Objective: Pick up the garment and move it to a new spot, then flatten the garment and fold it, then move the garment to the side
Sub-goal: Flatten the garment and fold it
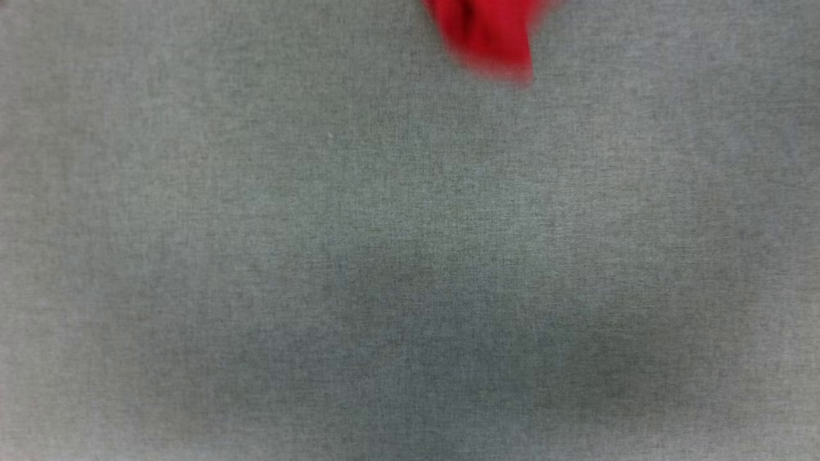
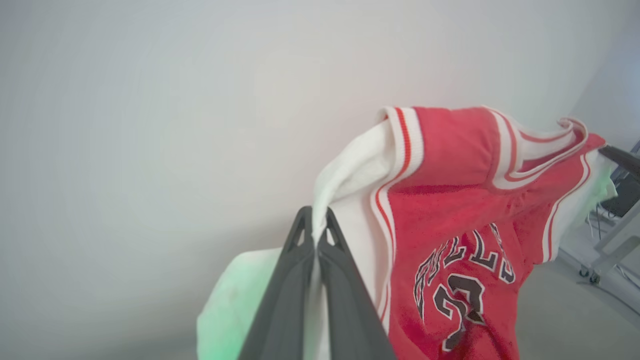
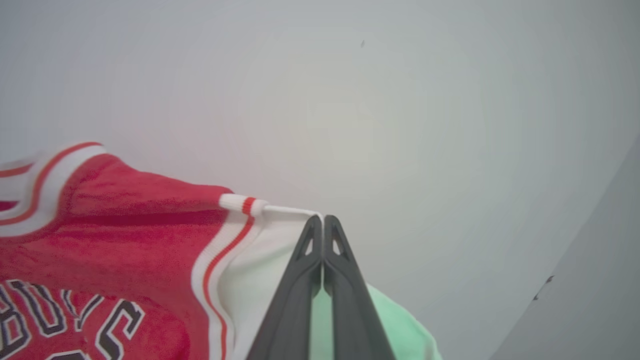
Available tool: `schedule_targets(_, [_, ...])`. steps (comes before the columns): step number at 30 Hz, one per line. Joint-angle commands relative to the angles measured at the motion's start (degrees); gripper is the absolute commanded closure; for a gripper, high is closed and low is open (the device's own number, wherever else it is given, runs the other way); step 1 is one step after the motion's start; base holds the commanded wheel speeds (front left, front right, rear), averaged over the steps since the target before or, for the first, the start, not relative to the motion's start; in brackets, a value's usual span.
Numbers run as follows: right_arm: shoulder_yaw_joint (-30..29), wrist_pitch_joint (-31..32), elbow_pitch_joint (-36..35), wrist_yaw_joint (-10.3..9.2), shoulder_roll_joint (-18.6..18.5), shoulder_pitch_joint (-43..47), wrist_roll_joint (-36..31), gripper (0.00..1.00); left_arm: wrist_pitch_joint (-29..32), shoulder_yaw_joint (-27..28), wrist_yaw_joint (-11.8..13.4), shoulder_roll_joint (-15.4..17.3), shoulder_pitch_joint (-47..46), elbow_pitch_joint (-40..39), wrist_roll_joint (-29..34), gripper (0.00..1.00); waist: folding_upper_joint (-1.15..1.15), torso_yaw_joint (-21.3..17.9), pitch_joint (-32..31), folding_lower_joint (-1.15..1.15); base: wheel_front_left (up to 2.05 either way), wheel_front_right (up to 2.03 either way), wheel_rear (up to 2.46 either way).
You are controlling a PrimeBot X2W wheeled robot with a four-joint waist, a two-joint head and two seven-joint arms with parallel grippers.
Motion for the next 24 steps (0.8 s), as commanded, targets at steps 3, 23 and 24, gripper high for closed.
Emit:
schedule_targets(3, [-5.8,-8.8,7.9,-0.12,2.9,-5.9,-4.4,1.0,-7.4,3.2,0.2,-1.5,-5.3,4.7,0.0,1.0,0.0,-0.2,-2.5,0.0,0.0,0.0,0.0])
schedule_targets(23, [4.5,-6.8,1.8,-0.11,1.3,18.3,4.5,1.0,-2.5,-7.9,0.1,7.0,20.8,-16.5,-9.5,1.0,0.0,0.2,-8.2,0.0,0.0,0.0,0.0])
schedule_targets(24, [5.3,-6.4,-0.9,-0.11,-0.1,21.0,6.2,1.0,-2.9,-8.6,0.1,8.4,22.6,-18.2,-9.5,1.0,0.0,0.1,-8.8,0.0,0.0,0.0,0.0])
